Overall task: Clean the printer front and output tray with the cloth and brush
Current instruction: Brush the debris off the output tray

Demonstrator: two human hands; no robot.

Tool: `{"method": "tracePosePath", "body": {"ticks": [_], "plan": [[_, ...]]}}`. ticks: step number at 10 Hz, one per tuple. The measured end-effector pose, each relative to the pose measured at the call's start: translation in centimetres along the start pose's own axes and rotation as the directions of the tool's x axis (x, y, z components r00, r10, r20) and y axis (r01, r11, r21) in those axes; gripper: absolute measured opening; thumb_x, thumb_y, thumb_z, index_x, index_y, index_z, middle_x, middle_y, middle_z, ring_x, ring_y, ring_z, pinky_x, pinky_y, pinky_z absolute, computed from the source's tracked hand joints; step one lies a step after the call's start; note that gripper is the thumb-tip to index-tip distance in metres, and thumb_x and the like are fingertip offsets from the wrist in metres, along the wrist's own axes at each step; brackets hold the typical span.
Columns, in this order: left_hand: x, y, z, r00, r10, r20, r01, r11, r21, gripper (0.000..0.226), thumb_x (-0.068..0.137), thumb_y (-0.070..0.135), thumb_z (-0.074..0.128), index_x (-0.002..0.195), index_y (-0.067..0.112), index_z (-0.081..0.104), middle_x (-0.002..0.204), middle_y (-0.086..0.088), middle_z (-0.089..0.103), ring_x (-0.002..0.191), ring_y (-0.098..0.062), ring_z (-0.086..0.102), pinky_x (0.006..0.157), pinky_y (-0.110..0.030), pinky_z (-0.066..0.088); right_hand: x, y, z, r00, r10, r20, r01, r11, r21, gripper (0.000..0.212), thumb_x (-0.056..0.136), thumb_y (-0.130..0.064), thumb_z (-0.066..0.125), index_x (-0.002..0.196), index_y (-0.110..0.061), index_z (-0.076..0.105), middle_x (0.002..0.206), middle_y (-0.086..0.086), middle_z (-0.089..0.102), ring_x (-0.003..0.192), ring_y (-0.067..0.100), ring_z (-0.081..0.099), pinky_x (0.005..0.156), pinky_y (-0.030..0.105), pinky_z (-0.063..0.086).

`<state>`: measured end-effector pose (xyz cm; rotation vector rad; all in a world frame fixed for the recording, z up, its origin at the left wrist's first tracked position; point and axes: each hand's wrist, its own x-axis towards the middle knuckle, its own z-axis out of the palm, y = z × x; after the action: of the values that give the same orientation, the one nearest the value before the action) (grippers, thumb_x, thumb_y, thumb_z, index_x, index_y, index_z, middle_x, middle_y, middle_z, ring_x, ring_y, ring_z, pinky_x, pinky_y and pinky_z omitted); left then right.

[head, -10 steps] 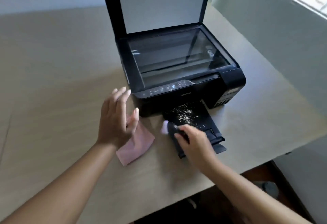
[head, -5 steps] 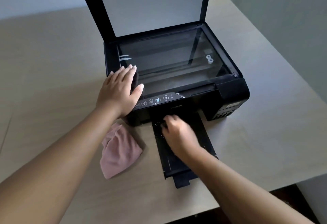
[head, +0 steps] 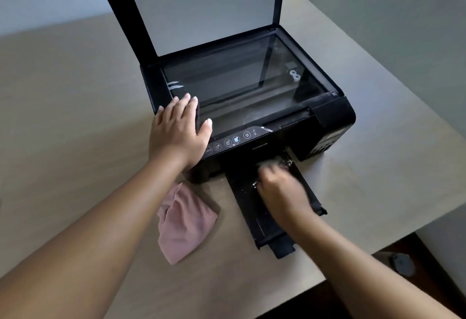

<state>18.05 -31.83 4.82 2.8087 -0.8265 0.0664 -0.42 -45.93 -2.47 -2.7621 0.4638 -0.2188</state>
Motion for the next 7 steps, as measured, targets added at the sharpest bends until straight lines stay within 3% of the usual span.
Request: {"method": "tracePosePath", "body": {"ticks": [1, 2, 3, 4, 5, 6, 7], "plan": [[0.0, -0.1, 0.1, 1.0, 0.008, -0.001, -0.008, 1.0, -0.007, 0.064, 0.097, 0.05, 0.032, 0.152, 0.019, 0.026, 0.161, 0.001, 0.02, 0.148, -0.019, 0.013, 0.121, -0.04, 0.005, -1.3, -3.9, 0.7, 0.982, -0.139, 0.13, 0.109, 0.971, 0.212, 0.023, 0.084, -0.033, 0.048, 0.085, -0.012, 0.058, 0.08, 0.007, 0.061, 0.071, 0.029, 0.059, 0.052, 0.034, 0.046], [0.1, -0.3, 0.2, 1.0, 0.005, -0.008, -0.005, 1.0, 0.001, 0.064, 0.096, 0.051, 0.032, 0.152, 0.019, 0.026, 0.161, 0.001, 0.02, 0.148, -0.019, 0.013, 0.12, -0.041, 0.005, 0.7, -1.9, -0.5, 0.959, 0.24, 0.152, -0.284, 0.838, 0.466, 0.016, 0.089, -0.025, 0.058, 0.087, -0.011, 0.064, 0.078, 0.006, 0.065, 0.067, 0.024, 0.059, 0.057, 0.03, 0.044], [0.1, -0.3, 0.3, 1.0, 0.009, -0.014, -0.009, 1.0, 0.001, 0.064, 0.096, 0.051, 0.033, 0.151, 0.019, 0.026, 0.161, 0.0, 0.021, 0.148, -0.02, 0.014, 0.12, -0.042, 0.006, 2.6, 2.7, -2.6, 0.801, 0.596, -0.064, -0.517, 0.741, 0.428, 0.014, 0.093, -0.018, 0.058, 0.1, -0.009, 0.065, 0.088, 0.009, 0.067, 0.068, 0.02, 0.058, 0.061, 0.026, 0.039], [0.1, -0.2, 0.4, 1.0, 0.008, -0.019, -0.008, 1.0, 0.001, 0.064, 0.096, 0.051, 0.033, 0.151, 0.019, 0.027, 0.16, 0.0, 0.022, 0.147, -0.02, 0.015, 0.12, -0.043, 0.006, 2.5, 2.9, -2.5, 0.94, 0.336, -0.048, -0.326, 0.933, 0.155, 0.02, 0.091, -0.017, 0.056, 0.107, -0.007, 0.064, 0.099, 0.017, 0.068, 0.088, 0.034, 0.064, 0.073, 0.037, 0.05], [0.1, -0.2, 0.4, 1.0, 0.006, -0.02, -0.006, 1.0, 0.0, 0.064, 0.096, 0.051, 0.033, 0.151, 0.019, 0.027, 0.16, 0.0, 0.022, 0.147, -0.02, 0.015, 0.12, -0.043, 0.007, 1.6, 0.9, -1.2, 0.978, 0.165, 0.13, -0.194, 0.945, 0.264, 0.014, 0.092, -0.025, 0.057, 0.095, -0.012, 0.062, 0.083, 0.007, 0.066, 0.074, 0.024, 0.062, 0.062, 0.036, 0.05], [0.2, -0.1, 0.5, 1.0, 0.007, -0.023, -0.007, 1.0, 0.0, 0.064, 0.095, 0.052, 0.033, 0.151, 0.019, 0.027, 0.16, 0.0, 0.022, 0.147, -0.02, 0.015, 0.12, -0.043, 0.007, 2.8, 2.0, -2.3, 0.861, 0.509, -0.004, -0.46, 0.782, 0.42, 0.017, 0.093, -0.025, 0.058, 0.083, -0.011, 0.06, 0.071, 0.005, 0.06, 0.058, 0.017, 0.052, 0.053, 0.028, 0.037], [0.2, -0.2, 0.5, 1.0, 0.009, -0.025, -0.009, 1.0, 0.002, 0.064, 0.095, 0.051, 0.033, 0.15, 0.019, 0.028, 0.16, -0.001, 0.023, 0.147, -0.021, 0.016, 0.12, -0.043, 0.007, 2.4, 3.5, -3.3, 0.837, 0.539, -0.088, -0.512, 0.831, 0.218, 0.013, 0.094, -0.02, 0.055, 0.092, -0.007, 0.059, 0.087, 0.015, 0.065, 0.075, 0.032, 0.06, 0.061, 0.031, 0.042]]}}
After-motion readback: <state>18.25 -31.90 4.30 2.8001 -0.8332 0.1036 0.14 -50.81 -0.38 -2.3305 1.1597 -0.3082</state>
